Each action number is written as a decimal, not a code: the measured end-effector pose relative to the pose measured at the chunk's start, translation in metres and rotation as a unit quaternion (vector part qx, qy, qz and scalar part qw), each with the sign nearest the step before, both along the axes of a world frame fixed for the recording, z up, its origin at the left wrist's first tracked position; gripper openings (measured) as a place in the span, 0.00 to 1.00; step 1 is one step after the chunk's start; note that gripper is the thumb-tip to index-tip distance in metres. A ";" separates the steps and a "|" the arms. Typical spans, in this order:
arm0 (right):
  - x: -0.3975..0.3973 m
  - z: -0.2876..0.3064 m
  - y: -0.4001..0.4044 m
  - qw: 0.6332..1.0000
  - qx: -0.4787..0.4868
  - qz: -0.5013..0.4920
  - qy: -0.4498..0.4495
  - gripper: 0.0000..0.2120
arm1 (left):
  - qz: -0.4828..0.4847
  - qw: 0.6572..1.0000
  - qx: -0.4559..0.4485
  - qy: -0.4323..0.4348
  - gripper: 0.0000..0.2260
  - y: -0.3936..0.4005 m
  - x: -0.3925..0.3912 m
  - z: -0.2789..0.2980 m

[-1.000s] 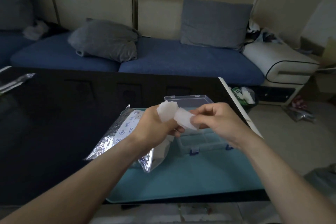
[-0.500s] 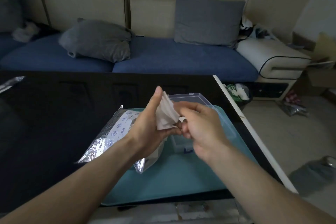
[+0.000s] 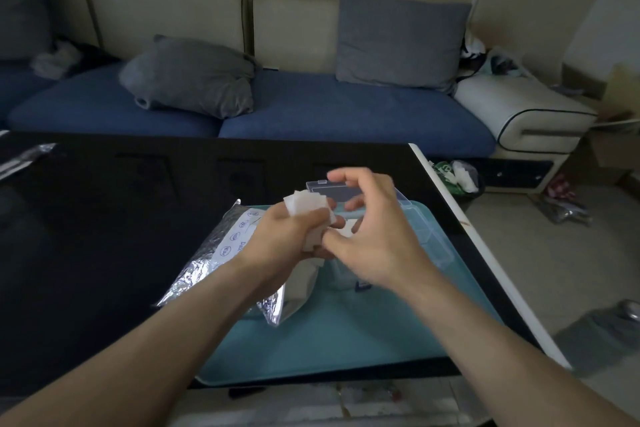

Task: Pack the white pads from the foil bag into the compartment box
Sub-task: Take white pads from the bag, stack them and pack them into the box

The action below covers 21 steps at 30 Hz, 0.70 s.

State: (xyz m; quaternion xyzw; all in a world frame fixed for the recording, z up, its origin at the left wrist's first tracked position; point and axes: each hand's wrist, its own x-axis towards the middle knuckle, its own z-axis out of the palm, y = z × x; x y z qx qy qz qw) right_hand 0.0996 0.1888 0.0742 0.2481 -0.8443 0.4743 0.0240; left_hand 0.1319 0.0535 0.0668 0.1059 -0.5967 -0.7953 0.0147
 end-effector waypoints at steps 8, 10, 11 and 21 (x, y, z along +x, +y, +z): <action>-0.013 -0.009 0.012 0.984 0.110 0.139 0.007 0.44 | -0.082 0.994 0.035 -0.058 0.09 -0.006 0.004 -0.005; -0.017 -0.006 0.016 0.987 0.086 0.131 -0.043 0.40 | -0.074 0.995 0.033 -0.060 0.08 -0.010 0.002 -0.007; -0.020 -0.005 0.018 0.989 0.062 0.119 -0.064 0.32 | -0.078 0.995 0.038 -0.054 0.08 -0.012 0.001 -0.007; -0.026 0.001 0.026 0.995 -0.004 0.058 -0.076 0.07 | -0.195 0.979 0.050 -0.040 0.17 -0.010 0.001 -0.008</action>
